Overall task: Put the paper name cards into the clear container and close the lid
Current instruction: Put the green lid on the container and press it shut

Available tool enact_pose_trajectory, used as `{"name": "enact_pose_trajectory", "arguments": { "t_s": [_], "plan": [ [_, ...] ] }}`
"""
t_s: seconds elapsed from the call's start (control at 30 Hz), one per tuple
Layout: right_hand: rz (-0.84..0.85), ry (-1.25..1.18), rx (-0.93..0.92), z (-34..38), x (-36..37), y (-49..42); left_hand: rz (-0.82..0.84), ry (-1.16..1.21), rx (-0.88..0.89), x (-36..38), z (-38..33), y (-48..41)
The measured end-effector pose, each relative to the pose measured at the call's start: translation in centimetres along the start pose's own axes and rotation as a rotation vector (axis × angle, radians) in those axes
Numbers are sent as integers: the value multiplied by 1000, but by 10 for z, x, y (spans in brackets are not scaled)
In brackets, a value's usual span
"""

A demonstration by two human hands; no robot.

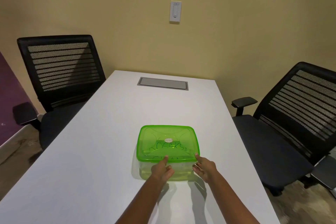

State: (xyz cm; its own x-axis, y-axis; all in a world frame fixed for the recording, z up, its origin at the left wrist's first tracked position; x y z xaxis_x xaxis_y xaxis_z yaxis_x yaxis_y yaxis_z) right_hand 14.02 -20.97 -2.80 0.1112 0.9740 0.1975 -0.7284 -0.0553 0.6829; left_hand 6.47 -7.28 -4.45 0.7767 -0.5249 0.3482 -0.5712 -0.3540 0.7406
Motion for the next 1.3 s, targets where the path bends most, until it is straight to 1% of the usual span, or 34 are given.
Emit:
{"name": "enact_pose_trajectory", "arguments": {
  "t_s": [0.23,0.33,0.4,0.57,0.67,0.93,1.13,1.2,1.3],
  "plan": [
    [-12,-46,21,-7,1,-5,76,-39,-81,39,22,0],
    [-28,-41,7,-6,1,-10,62,-26,-86,48,27,-1],
    [-31,-44,2,-5,1,-12,43,-15,-67,53,29,-3],
    [-61,-25,-33,-7,3,-17,-32,-92,7,56,30,-4],
    [-80,5,-29,-8,4,-18,-46,-117,31,58,31,-2],
    [-120,23,-41,-12,8,-18,-88,-151,50,57,28,3],
    [-4,70,45,-6,0,-20,-13,-93,22,55,28,9],
    [-9,116,34,-3,-2,-22,0,-96,26,53,29,9],
    [-56,149,-37,1,-3,-29,-2,-62,26,52,30,9]
  ]
}}
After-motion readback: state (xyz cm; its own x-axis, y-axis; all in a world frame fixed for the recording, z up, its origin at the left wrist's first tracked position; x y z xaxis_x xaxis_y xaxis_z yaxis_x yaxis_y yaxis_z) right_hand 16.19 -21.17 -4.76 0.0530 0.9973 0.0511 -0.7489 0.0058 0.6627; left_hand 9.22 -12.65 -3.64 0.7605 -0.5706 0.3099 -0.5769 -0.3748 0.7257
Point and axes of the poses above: each hand's wrist, its own y-axis away from the middle knuckle, its own x-axis out of the palm, z = x × y, the point moved 2 cm from there along -y, towards the middle knuckle, and after that the axes turned 3 degrees about -y, right-handed, at the moved point
